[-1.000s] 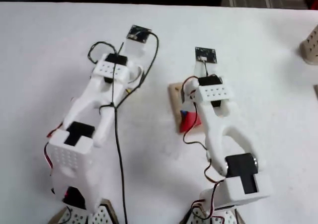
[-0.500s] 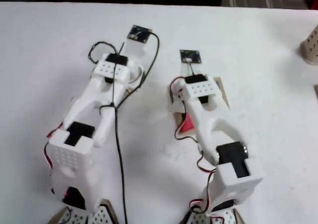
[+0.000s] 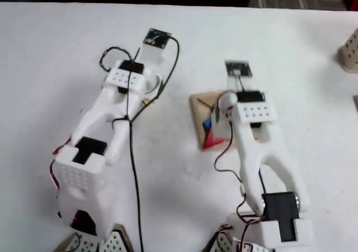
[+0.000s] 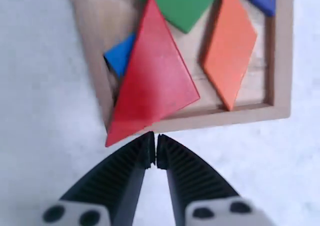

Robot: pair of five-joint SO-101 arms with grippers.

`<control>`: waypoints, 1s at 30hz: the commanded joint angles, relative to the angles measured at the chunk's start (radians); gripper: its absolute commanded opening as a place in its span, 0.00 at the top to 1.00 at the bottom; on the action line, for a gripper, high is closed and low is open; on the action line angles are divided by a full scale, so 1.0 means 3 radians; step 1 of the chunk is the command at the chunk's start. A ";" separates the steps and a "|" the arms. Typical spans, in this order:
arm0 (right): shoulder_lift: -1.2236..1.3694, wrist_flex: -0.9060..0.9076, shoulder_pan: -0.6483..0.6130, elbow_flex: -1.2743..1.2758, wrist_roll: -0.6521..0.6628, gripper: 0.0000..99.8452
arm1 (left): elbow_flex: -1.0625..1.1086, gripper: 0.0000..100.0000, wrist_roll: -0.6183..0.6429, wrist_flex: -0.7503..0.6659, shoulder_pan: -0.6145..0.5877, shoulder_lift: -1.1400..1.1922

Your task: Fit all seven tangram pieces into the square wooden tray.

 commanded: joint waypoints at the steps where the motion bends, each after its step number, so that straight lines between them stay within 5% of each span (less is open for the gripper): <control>1: -0.0202 -0.0350 0.0064 0.0332 0.0077 0.98 | -0.0169 0.97 0.0015 0.0020 0.0018 -0.0028; 22: -0.0171 -0.1245 0.0069 0.0481 -0.0189 0.98 | -0.0164 0.97 0.0015 0.0041 0.0018 -0.0028; 30: -0.0315 -0.0857 0.0038 0.0378 -0.0179 0.98 | -0.0164 0.97 0.0015 0.0036 0.0018 -0.0028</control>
